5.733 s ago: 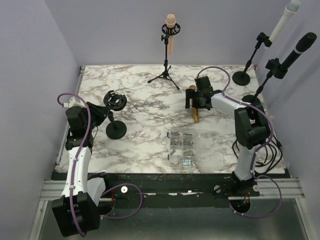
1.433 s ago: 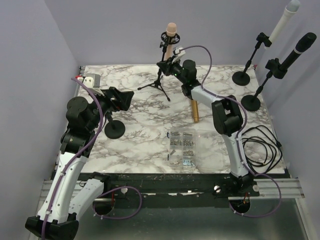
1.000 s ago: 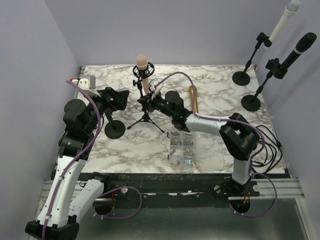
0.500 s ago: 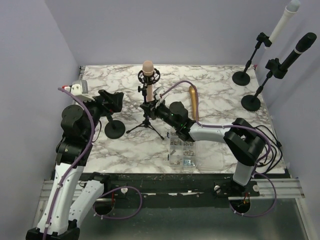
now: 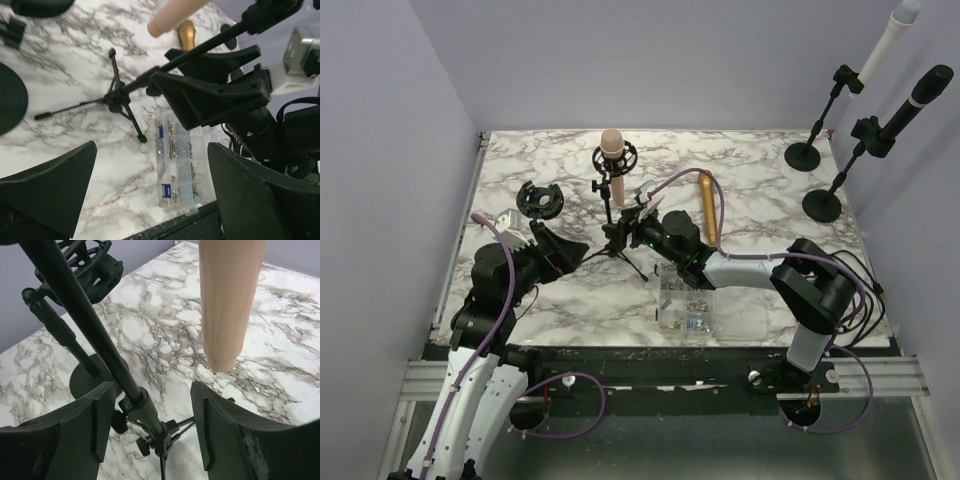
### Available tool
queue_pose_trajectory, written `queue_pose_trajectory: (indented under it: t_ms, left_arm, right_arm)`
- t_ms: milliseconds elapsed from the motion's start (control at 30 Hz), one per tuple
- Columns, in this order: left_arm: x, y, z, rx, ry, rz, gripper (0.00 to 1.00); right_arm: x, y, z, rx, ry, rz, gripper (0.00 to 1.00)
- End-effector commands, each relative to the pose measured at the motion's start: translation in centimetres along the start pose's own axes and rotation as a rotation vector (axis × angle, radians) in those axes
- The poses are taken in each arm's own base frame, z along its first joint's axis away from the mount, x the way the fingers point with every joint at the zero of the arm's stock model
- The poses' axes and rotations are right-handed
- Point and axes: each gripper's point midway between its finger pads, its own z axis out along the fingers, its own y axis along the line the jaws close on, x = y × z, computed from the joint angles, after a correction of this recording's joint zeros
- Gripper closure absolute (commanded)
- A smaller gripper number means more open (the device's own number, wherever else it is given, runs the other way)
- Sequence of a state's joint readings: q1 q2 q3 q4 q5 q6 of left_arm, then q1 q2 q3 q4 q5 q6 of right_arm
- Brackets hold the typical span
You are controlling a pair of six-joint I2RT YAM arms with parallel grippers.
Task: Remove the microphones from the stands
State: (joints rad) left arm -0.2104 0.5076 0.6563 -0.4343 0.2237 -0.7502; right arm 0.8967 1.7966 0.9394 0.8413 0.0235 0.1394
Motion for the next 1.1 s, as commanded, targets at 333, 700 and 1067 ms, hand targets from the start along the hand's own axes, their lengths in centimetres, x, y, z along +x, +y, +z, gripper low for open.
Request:
queue_pose_trajectory:
  t_ms: [333,700,1067]
  left_arm:
    - [4.2,0.5,3.9,0.023,-0.020,-0.232,0.11]
    - [3.6,1.2,9.0,-0.013,-0.151,-0.081,0.16]
    - [3.2,-0.3,11.5,-0.005,-0.156,-0.051,0.32]
  right_arm:
    - [-5.6,-1.1,-10.7,0.111,-0.051,0.103,0.12]
    - [-6.7,-3.4,-16.6,0.209,-0.178,0.060,0.11]
    - [-7.1,-3.4,-17.6,0.202,-0.229,0.067,0.12]
